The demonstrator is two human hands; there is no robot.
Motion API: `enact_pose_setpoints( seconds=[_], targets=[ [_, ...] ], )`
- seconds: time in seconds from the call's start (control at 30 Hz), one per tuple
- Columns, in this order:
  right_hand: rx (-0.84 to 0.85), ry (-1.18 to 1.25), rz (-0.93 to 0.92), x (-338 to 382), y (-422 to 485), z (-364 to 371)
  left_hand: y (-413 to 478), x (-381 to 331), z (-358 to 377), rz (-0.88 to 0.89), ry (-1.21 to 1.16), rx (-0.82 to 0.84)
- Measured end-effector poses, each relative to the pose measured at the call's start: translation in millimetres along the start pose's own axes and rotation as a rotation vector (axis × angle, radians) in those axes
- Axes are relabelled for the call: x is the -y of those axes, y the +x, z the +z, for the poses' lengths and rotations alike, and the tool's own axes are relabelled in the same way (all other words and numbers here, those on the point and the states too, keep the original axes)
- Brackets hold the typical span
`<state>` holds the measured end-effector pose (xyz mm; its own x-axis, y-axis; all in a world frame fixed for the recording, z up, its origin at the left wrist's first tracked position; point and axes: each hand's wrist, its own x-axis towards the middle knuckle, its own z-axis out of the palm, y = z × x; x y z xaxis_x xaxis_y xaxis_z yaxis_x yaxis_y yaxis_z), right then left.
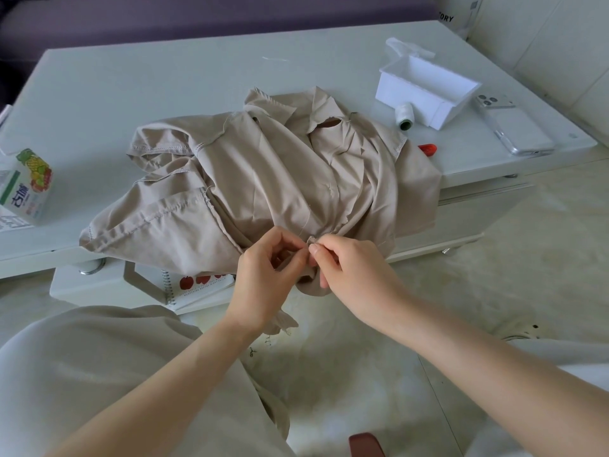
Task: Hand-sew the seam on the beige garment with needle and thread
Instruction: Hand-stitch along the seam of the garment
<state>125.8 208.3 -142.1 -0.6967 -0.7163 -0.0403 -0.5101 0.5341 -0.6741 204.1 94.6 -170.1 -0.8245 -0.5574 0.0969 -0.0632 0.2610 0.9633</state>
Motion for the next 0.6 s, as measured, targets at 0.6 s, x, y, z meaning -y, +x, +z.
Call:
enact_pose_setpoints(
  seconds=[0.6],
  targets=[
    [0.076,-0.163,-0.14,-18.9,-14.1,0.4,5.6,-2.0,-1.6,-0.2,-0.171,-0.028]
  ],
)
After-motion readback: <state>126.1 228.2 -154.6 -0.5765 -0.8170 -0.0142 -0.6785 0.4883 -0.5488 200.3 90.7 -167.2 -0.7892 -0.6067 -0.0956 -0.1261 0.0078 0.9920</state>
